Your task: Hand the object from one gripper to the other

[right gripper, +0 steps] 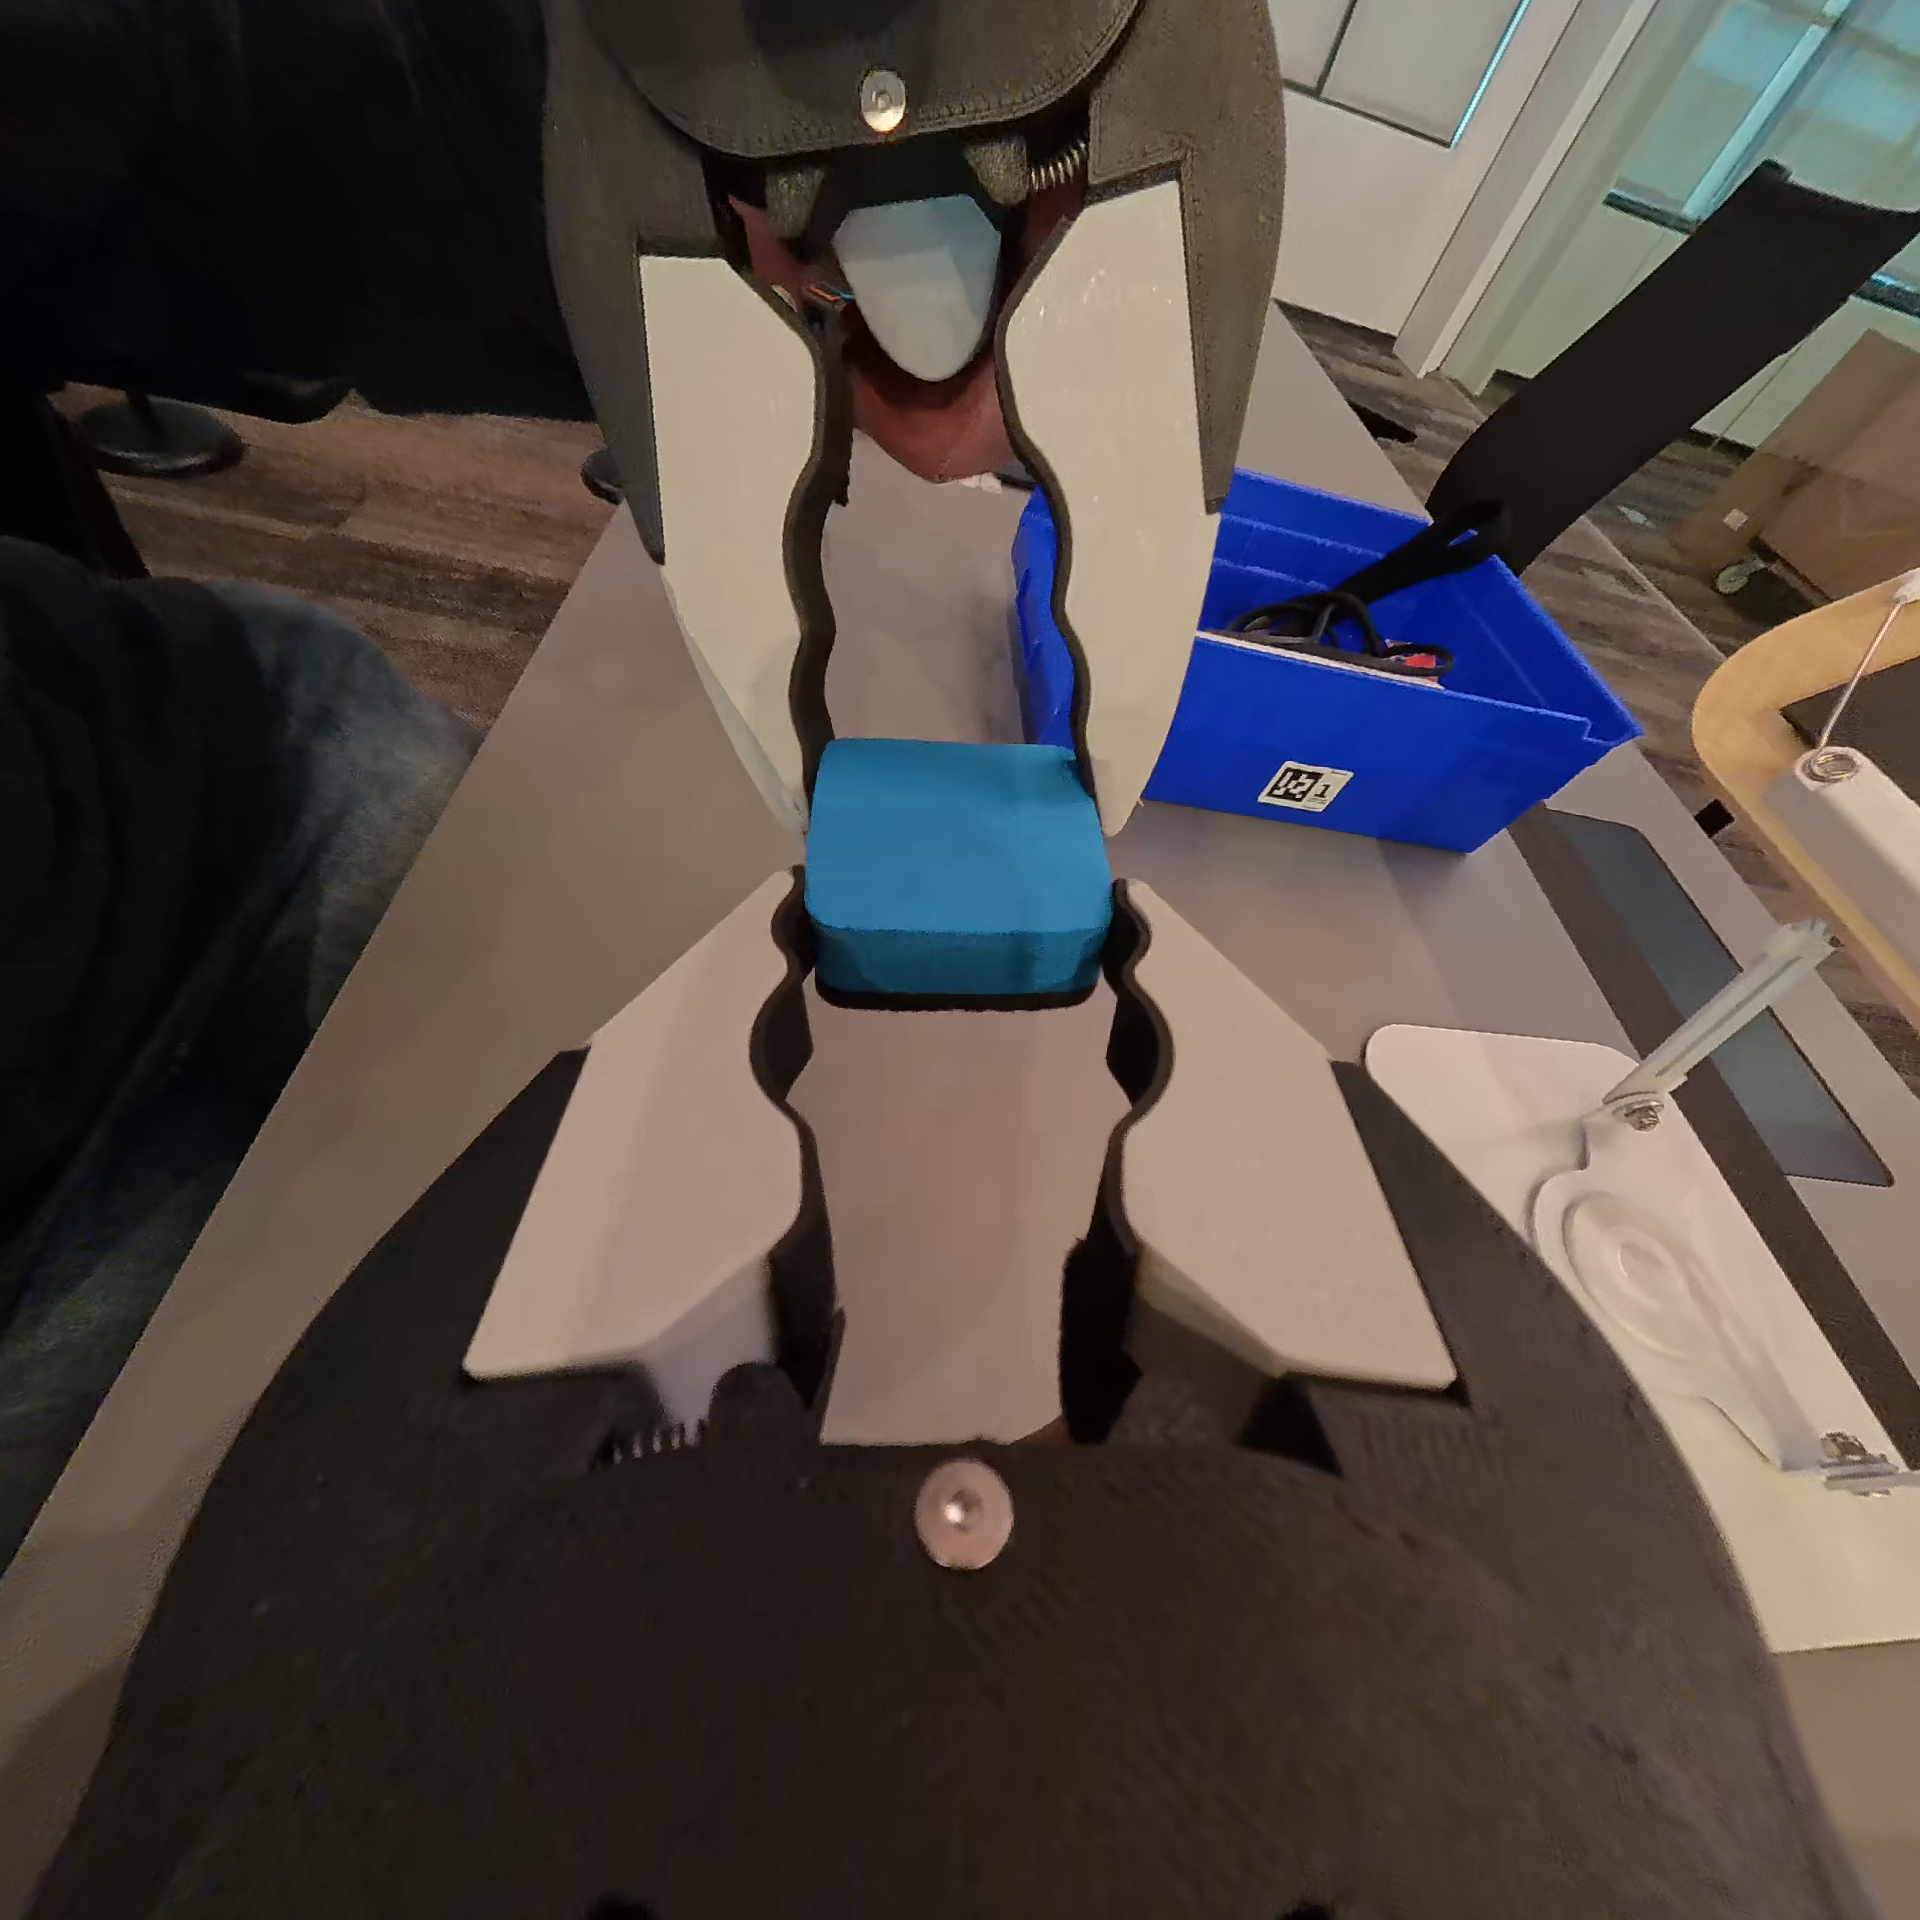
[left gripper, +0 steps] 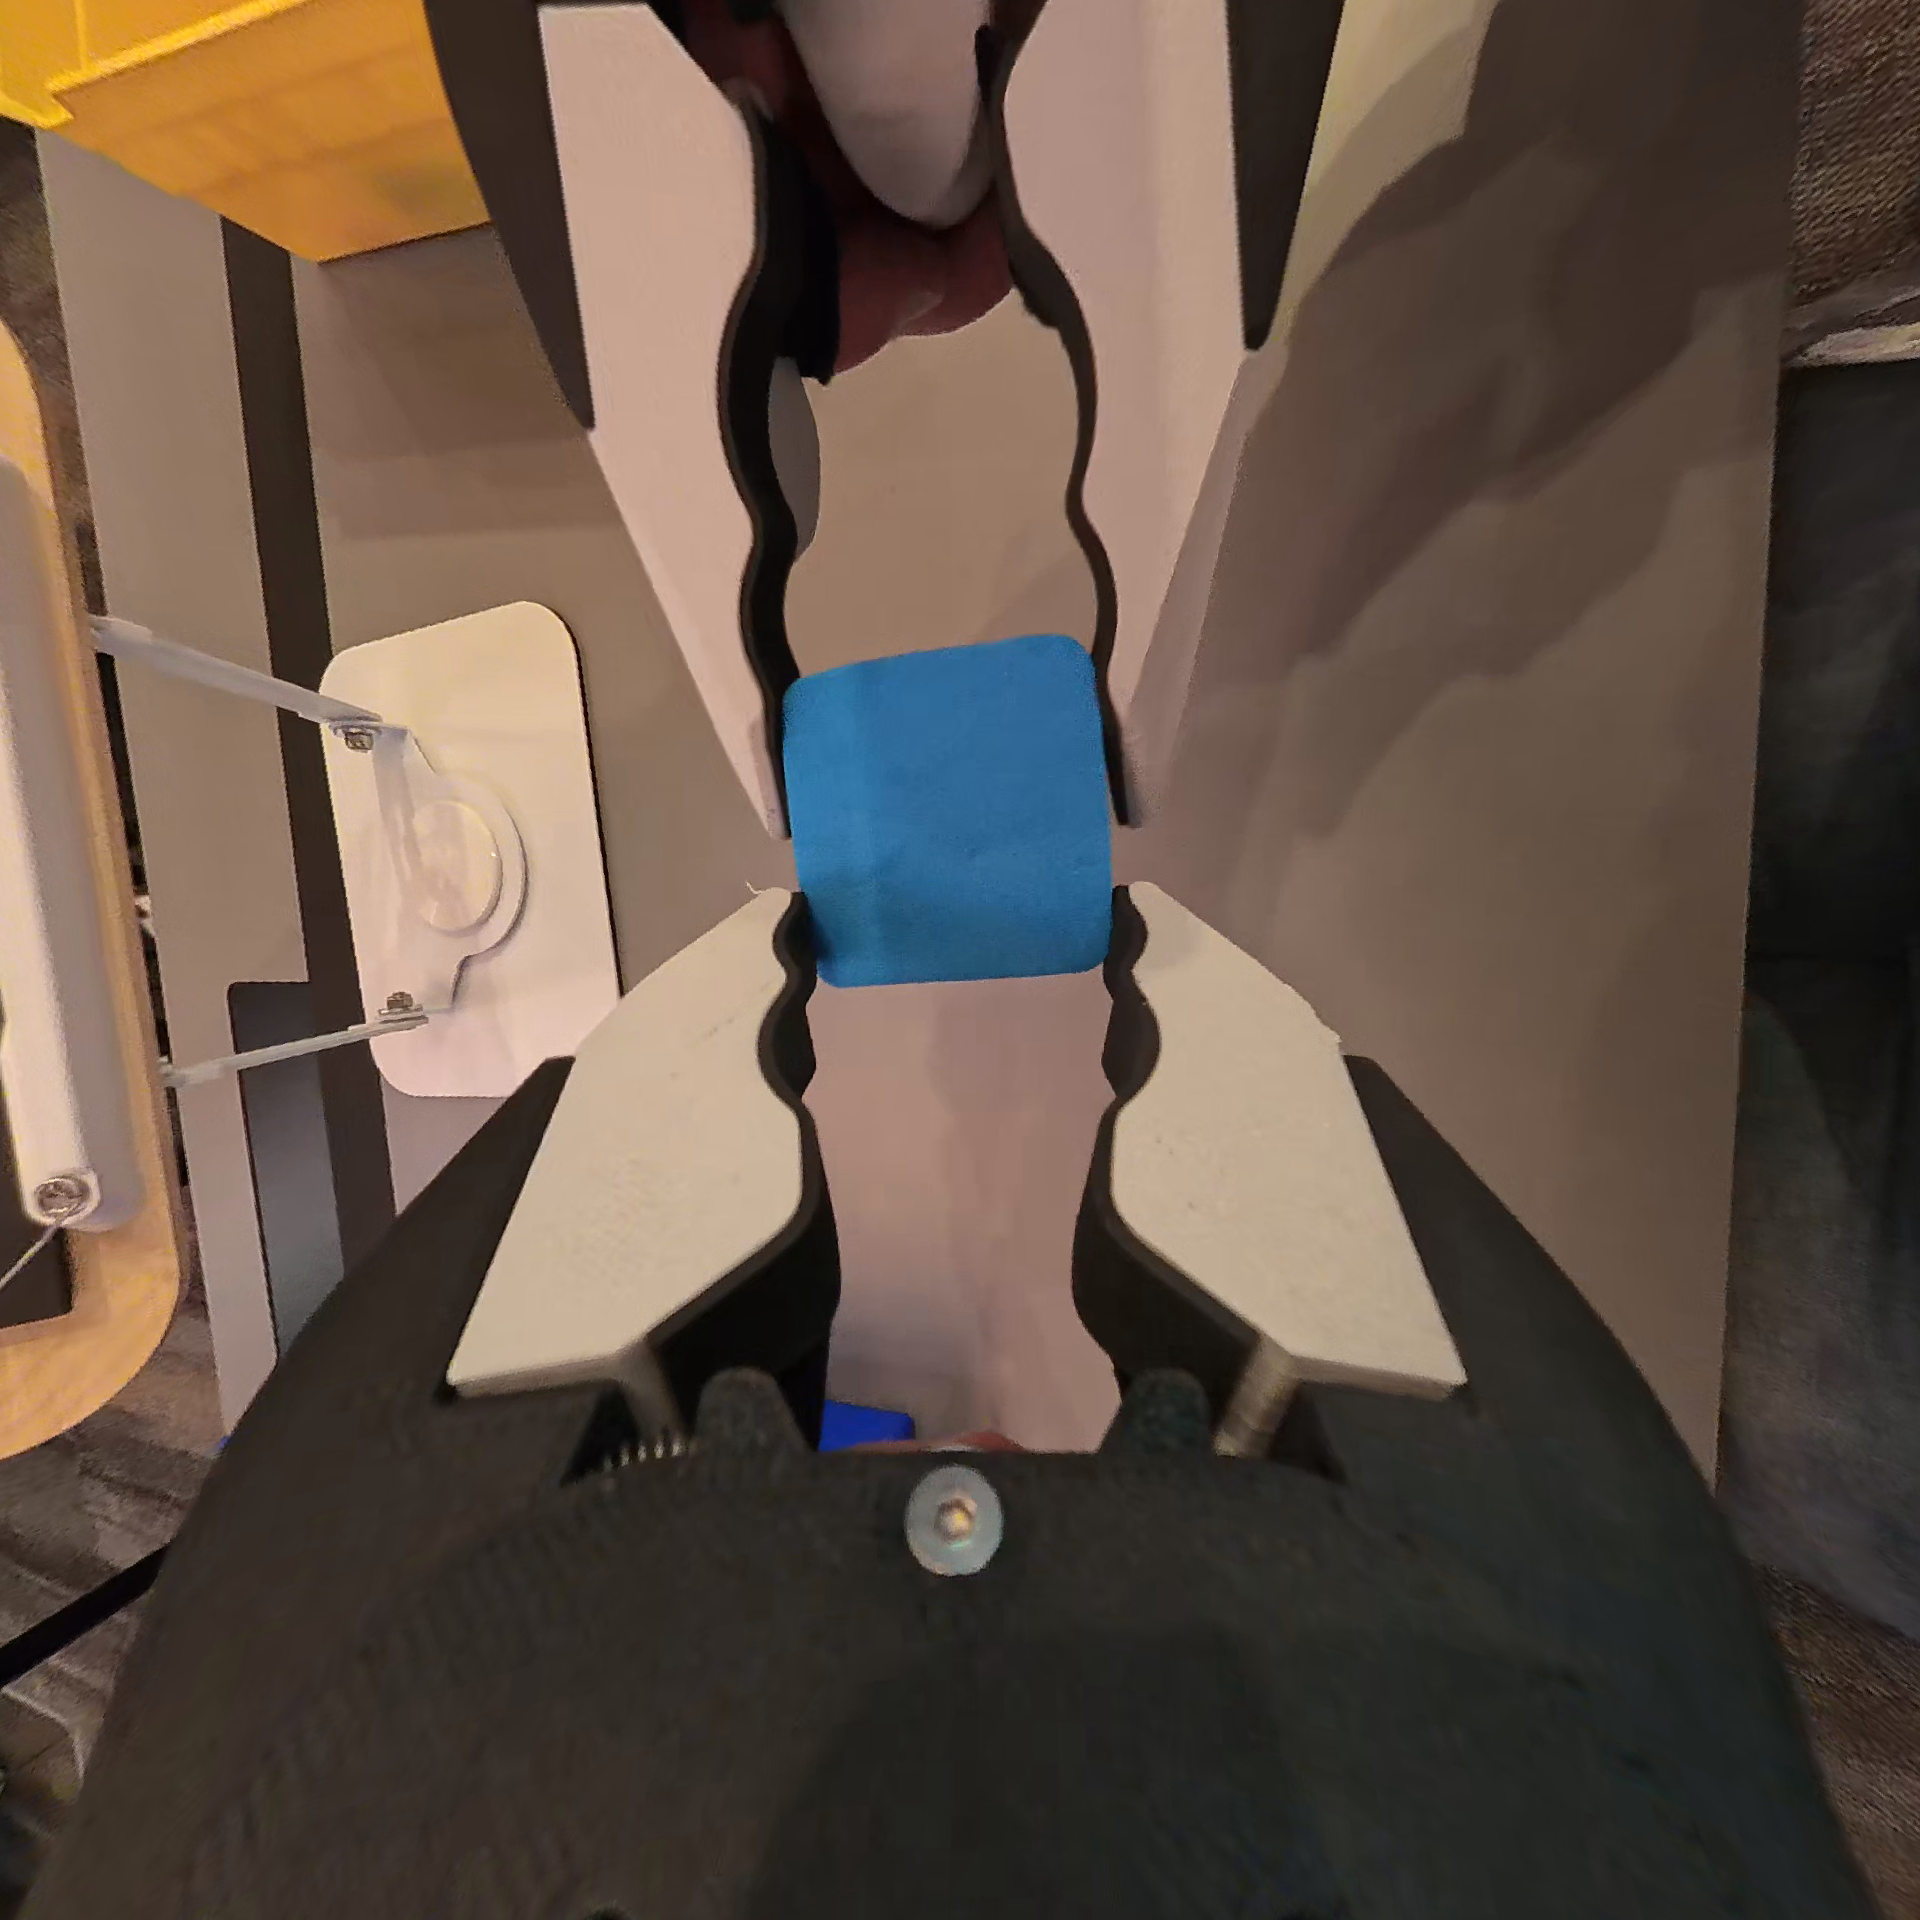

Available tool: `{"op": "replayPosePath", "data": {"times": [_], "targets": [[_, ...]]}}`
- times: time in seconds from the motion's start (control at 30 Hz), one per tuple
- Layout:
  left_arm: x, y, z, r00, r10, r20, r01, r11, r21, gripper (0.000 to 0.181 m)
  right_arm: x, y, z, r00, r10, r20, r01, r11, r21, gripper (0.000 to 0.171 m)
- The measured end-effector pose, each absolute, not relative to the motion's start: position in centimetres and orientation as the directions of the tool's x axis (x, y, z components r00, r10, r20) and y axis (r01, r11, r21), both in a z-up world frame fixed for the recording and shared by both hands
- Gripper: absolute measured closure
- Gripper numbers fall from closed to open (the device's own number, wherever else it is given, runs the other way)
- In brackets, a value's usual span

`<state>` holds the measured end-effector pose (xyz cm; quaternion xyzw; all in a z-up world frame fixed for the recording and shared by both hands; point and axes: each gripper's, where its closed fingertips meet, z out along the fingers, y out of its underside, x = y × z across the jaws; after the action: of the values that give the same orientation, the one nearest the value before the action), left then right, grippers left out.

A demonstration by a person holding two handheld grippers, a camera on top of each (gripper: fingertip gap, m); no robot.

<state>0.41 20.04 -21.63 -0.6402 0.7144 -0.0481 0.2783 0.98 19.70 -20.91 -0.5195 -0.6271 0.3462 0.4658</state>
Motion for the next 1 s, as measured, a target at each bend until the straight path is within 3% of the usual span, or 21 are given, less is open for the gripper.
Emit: {"op": "replayPosePath", "data": {"times": [0.27,0.33,0.43,0.63,0.8,1.0], "targets": [[0.8,20.2,-20.9,0.007,-0.944,-0.331,-0.869,0.158,-0.468,0.127,1.5,20.1,-19.8,0.010,0.983,0.186,0.251,0.177,-0.952,0.118],[1.0,20.7,-19.8,0.077,-0.945,-0.318,-0.828,0.117,-0.548,0.125,2.0,20.3,-18.7,0.016,0.992,0.124,0.160,0.120,-0.980,0.118],[1.1,21.9,-17.3,0.246,-0.918,-0.310,-0.706,0.049,-0.706,0.105,3.0,20.6,-16.6,-0.009,1.000,-0.027,-0.006,-0.027,-1.000,0.118],[1.9,22.2,-15.7,0.363,-0.784,-0.503,-0.615,0.205,-0.762,0.101,4.6,20.7,-13.9,-0.159,0.944,-0.288,-0.260,-0.321,-0.910,0.118],[3.8,22.4,-14.0,0.429,-0.616,-0.661,-0.596,0.357,-0.720,0.099,5.6,21.4,-12.4,-0.280,0.857,-0.433,-0.449,-0.516,-0.730,0.118],[6.0,23.6,-14.3,0.420,-0.300,-0.856,-0.711,0.478,-0.516,0.095,4.9,21.1,-12.5,-0.349,0.783,-0.515,-0.495,-0.621,-0.608,0.118]]}}
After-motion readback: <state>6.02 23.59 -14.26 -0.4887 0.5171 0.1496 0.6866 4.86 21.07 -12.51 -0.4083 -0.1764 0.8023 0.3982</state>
